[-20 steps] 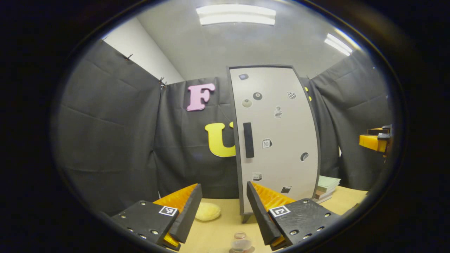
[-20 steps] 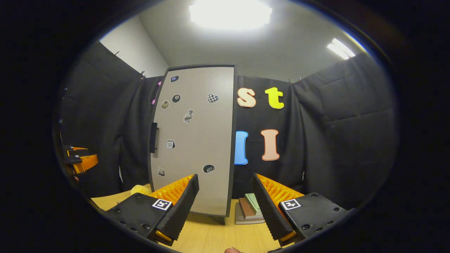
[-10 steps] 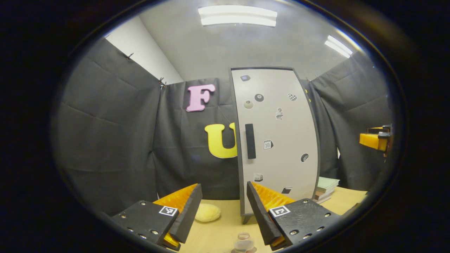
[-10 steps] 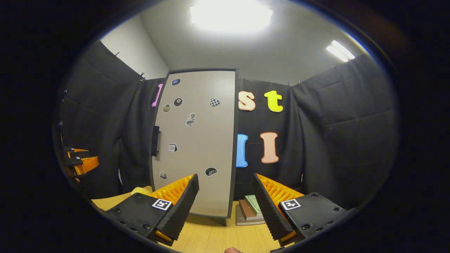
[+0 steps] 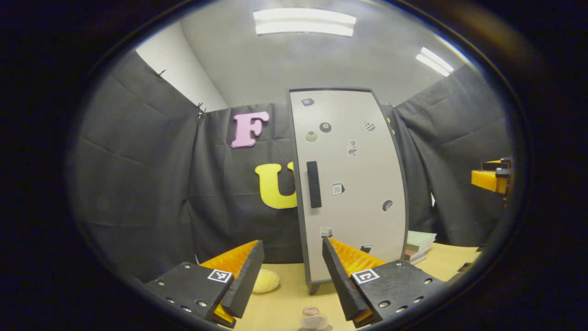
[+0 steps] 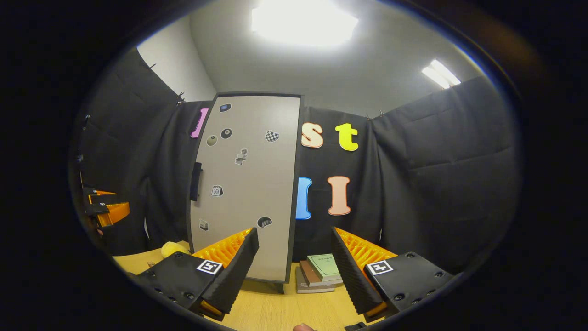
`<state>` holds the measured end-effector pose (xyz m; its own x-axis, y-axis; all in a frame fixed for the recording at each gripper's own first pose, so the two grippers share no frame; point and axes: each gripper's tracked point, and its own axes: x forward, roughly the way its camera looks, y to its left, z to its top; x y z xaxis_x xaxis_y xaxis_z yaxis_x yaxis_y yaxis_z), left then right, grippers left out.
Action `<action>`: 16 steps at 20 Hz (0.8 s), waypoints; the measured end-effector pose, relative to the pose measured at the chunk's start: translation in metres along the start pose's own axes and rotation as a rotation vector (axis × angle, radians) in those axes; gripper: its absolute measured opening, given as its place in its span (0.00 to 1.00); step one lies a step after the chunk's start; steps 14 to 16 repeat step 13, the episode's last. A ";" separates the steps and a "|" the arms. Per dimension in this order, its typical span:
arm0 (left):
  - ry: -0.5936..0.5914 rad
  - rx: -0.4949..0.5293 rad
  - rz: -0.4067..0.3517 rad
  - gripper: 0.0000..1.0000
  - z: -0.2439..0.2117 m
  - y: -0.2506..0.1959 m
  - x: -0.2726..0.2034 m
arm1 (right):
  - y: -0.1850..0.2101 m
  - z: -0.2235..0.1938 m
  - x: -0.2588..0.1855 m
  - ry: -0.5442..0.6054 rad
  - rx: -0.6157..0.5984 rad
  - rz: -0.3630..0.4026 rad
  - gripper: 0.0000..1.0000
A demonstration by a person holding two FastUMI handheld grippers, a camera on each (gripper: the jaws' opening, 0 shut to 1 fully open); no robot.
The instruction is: Open the cabinet door with the right hand, grasp the bottle in the cabinet with the left hand and place it on the coaster, then close the cabinet door with the right hand.
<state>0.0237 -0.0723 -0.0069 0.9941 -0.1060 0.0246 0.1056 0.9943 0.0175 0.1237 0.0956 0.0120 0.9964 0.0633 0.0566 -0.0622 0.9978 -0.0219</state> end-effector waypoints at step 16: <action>-0.032 -0.157 0.021 0.79 -0.036 -0.376 0.096 | -0.267 -0.097 0.100 -0.058 0.087 0.040 0.97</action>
